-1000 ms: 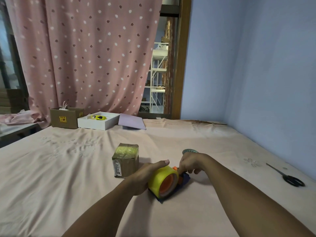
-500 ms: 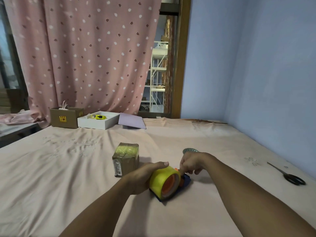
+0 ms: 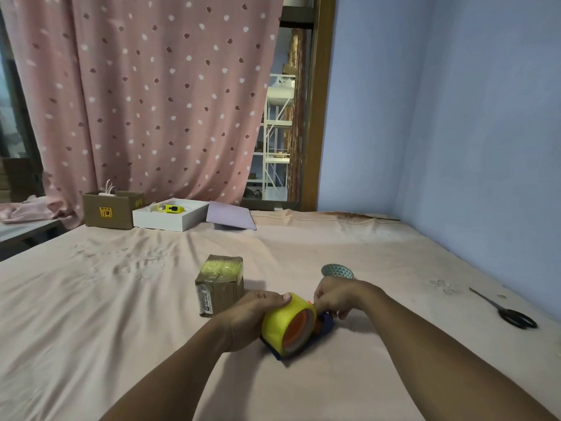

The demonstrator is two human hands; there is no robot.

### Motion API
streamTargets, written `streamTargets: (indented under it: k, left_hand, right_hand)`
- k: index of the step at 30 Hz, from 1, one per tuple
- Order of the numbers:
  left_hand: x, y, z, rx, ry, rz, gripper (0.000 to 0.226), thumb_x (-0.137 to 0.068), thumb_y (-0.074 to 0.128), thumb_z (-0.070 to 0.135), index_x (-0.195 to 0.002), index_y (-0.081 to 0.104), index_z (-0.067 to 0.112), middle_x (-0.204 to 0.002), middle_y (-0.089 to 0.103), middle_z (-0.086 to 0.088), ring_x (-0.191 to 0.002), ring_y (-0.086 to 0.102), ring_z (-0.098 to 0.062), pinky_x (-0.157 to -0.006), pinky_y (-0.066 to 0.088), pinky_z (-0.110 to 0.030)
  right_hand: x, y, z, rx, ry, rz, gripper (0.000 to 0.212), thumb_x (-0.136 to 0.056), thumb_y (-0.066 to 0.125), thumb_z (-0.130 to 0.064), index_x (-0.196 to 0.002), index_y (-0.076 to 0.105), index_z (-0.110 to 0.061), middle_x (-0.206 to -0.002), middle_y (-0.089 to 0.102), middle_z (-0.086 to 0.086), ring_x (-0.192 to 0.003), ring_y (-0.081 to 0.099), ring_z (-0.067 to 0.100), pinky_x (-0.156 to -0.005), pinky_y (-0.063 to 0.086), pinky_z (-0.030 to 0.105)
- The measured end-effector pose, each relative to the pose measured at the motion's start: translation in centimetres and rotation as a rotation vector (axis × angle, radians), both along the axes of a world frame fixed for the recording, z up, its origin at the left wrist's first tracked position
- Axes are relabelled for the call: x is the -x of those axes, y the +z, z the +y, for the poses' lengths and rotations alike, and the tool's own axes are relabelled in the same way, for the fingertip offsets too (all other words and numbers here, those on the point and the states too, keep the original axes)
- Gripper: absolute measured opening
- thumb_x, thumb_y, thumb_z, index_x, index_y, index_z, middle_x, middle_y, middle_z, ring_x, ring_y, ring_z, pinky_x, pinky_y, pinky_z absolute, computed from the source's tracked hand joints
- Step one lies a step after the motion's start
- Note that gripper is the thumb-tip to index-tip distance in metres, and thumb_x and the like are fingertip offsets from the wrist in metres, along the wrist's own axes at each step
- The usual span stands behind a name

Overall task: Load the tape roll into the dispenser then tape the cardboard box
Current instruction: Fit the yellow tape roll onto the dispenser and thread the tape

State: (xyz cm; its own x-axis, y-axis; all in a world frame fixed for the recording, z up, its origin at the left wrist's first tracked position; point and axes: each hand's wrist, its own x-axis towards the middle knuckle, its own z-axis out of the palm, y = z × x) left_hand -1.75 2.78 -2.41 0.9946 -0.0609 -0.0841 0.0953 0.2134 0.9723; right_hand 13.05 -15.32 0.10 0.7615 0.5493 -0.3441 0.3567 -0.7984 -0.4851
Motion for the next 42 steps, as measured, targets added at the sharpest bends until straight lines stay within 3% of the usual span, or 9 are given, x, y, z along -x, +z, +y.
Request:
streamTargets:
  k: [6,10,17,25,28,32,35,40,42]
  left_hand:
    - [0.4,-0.1,0.2,0.014,-0.020,0.014,0.022,-0.092,0.065,0.019,-0.082,0.072,0.001,-0.072,0.072,-0.010,-0.062,0.069,-0.017,-0.059,0.055,-0.025]
    - [0.3,-0.4,0.4,0.006,-0.010,0.008,0.025,-0.086,0.073,0.021,-0.091,0.072,-0.003,-0.079,0.073,-0.014,-0.067,0.070,-0.020,-0.063,0.057,-0.028]
    - [0.4,-0.4,0.8,0.033,-0.025,0.019,0.020,-0.089,0.071,0.017,-0.079,0.077,0.000,-0.075,0.076,-0.012,-0.064,0.073,-0.018,-0.059,0.057,-0.025]
    - [0.5,-0.7,1.0,0.000,-0.016,0.065,0.037,-0.080,0.078,0.028,-0.097,0.077,-0.005,-0.089,0.076,-0.018,-0.075,0.074,-0.024,-0.073,0.060,-0.032]
    - [0.2,-0.6,0.9,-0.020,-0.017,0.078,0.043,-0.078,0.078,0.031,-0.101,0.076,-0.006,-0.092,0.076,-0.019,-0.077,0.073,-0.025,-0.073,0.060,-0.033]
    - [0.3,-0.3,0.8,-0.081,-0.046,0.088,0.028,-0.078,0.076,0.033,-0.079,0.081,0.006,-0.079,0.077,-0.011,-0.069,0.073,-0.019,-0.066,0.058,-0.028]
    - [0.2,-0.3,0.6,-0.098,-0.043,0.101,0.029,-0.075,0.077,0.035,-0.081,0.081,0.006,-0.082,0.078,-0.011,-0.070,0.073,-0.019,-0.067,0.059,-0.029]
    - [0.2,-0.4,0.7,-0.069,-0.012,0.097,0.051,-0.062,0.086,0.043,-0.094,0.078,0.004,-0.090,0.076,-0.016,-0.075,0.073,-0.024,-0.069,0.059,-0.032]
    - [0.3,-0.4,0.8,-0.060,0.001,0.098,0.045,-0.065,0.084,0.041,-0.090,0.078,0.005,-0.087,0.076,-0.015,-0.071,0.073,-0.023,-0.066,0.059,-0.031]
  right_hand:
    - [0.0,-0.1,0.2,-0.012,0.030,-0.067,0.013,-0.081,0.074,-0.018,-0.073,0.070,-0.008,-0.074,0.065,0.014,-0.065,0.063,0.024,-0.051,0.057,0.028]
    - [0.1,0.0,-0.1,-0.035,0.022,-0.016,0.016,-0.073,0.079,-0.019,-0.072,0.071,-0.005,-0.069,0.061,0.018,-0.062,0.065,0.032,-0.066,0.065,0.051]
    - [-0.3,-0.2,-0.8,-0.138,-0.008,0.014,0.013,-0.074,0.077,-0.017,-0.073,0.072,-0.005,-0.061,0.062,0.018,-0.059,0.066,0.030,-0.069,0.063,0.056]
    - [-0.4,0.0,-1.7,-0.272,-0.044,0.117,0.022,-0.080,0.084,-0.019,-0.072,0.067,-0.009,-0.052,0.050,0.002,-0.043,0.043,0.012,-0.045,0.040,0.024]
    - [-0.6,-0.2,-1.5,-0.300,-0.059,0.057,0.021,-0.081,0.083,-0.019,-0.072,0.068,-0.007,-0.050,0.049,0.003,-0.039,0.043,0.012,-0.043,0.039,0.024]
    - [-1.0,0.3,-1.9,-0.304,-0.075,-0.036,0.020,-0.080,0.084,-0.017,-0.077,0.070,-0.003,-0.049,0.052,0.005,-0.038,0.048,0.013,-0.047,0.049,0.026]
    - [-1.0,0.3,-1.9,-0.302,-0.054,-0.106,0.023,-0.079,0.085,-0.016,-0.078,0.068,-0.002,-0.041,0.054,-0.005,-0.038,0.053,0.013,-0.047,0.052,0.027]
    - [-1.5,0.1,-2.4,-0.267,-0.019,-0.179,0.024,-0.080,0.083,-0.018,-0.077,0.066,-0.001,-0.045,0.061,-0.004,-0.045,0.063,0.020,-0.056,0.060,0.036]
    - [-1.8,0.4,-3.0,-0.252,-0.033,-0.196,0.022,-0.081,0.082,-0.019,-0.074,0.067,-0.005,-0.049,0.064,-0.001,-0.046,0.065,0.021,-0.059,0.060,0.037]
